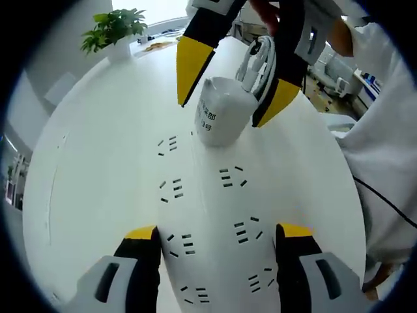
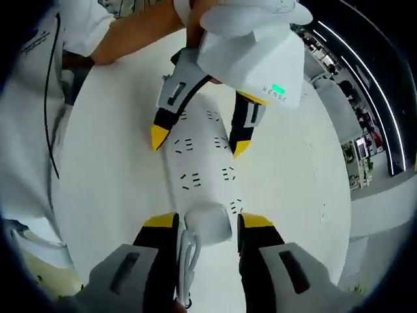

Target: Straighten the power strip on the desk, plug the charger into it

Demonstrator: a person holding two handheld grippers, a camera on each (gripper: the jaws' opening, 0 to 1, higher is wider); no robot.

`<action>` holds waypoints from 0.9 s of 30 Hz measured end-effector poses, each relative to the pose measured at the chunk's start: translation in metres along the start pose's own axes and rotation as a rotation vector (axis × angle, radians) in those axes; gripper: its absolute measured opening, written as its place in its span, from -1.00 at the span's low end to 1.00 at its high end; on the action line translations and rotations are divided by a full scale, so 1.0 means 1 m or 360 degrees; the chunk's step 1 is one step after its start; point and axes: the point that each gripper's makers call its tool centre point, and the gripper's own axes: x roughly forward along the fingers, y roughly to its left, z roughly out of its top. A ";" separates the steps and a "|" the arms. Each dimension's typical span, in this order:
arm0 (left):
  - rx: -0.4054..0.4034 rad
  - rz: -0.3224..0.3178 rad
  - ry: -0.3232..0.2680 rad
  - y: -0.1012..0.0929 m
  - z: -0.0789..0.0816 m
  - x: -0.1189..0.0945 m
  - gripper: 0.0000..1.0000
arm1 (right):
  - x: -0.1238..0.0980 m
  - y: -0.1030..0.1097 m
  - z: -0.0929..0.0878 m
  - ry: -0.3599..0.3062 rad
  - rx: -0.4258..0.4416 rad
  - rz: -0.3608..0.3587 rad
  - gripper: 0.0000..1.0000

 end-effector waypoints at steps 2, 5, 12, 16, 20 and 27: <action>-0.0001 -0.0003 -0.0006 0.001 -0.001 0.000 0.46 | 0.003 0.001 -0.001 0.0023 -0.0016 0.0009 -0.41; 0.0003 0.0002 0.0002 0.001 -0.001 0.000 0.46 | 0.003 0.001 0.000 0.0044 -0.0069 -0.0001 -0.42; 0.0013 -0.0001 -0.0008 0.000 -0.001 -0.001 0.47 | 0.002 -0.002 0.000 0.0017 -0.0060 0.0021 -0.44; 0.0019 -0.0001 -0.0004 0.001 -0.001 0.000 0.47 | 0.002 0.000 -0.002 0.0044 -0.0028 0.0034 -0.47; 0.0023 -0.0002 -0.0007 0.001 -0.001 0.000 0.47 | 0.003 0.000 -0.001 0.0081 -0.0085 0.0051 -0.49; 0.0031 -0.0002 0.0003 0.001 0.000 0.001 0.47 | 0.006 0.000 -0.001 0.0154 -0.0129 0.0043 -0.52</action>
